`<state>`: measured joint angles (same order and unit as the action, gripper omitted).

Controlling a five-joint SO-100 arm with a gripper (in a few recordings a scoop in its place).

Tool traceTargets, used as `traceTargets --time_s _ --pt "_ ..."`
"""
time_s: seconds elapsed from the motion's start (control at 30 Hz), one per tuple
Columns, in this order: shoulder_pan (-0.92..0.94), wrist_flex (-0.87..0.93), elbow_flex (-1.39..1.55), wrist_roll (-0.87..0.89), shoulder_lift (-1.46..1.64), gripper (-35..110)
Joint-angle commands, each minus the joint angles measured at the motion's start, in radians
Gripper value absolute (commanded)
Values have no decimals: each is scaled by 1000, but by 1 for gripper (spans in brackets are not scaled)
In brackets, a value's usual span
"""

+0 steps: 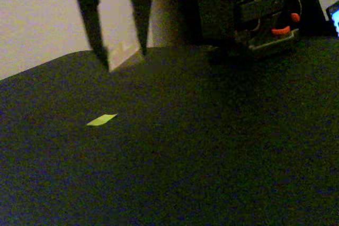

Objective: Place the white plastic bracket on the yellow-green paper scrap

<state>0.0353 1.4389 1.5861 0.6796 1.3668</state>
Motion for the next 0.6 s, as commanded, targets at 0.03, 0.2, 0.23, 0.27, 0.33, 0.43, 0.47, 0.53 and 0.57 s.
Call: traceTargets --time_s 0.03,0.2,0.23,0.27,0.33,0.43,0.47,0.53,0.57 --pt "49 0 -123 -12 -37 0" --pt "75 -14 -130 -31 -84 0" --pt "81 -21 -123 -32 -87 0" --pt "87 -29 -114 -34 -91 0" --pt "100 -44 -100 -40 -95 0" --pt "112 -58 -95 -52 -110 0" --pt "117 -64 -94 -57 -117 0" --pt "127 -75 -94 -63 -135 0" --pt "130 -80 -94 -66 -143 0"
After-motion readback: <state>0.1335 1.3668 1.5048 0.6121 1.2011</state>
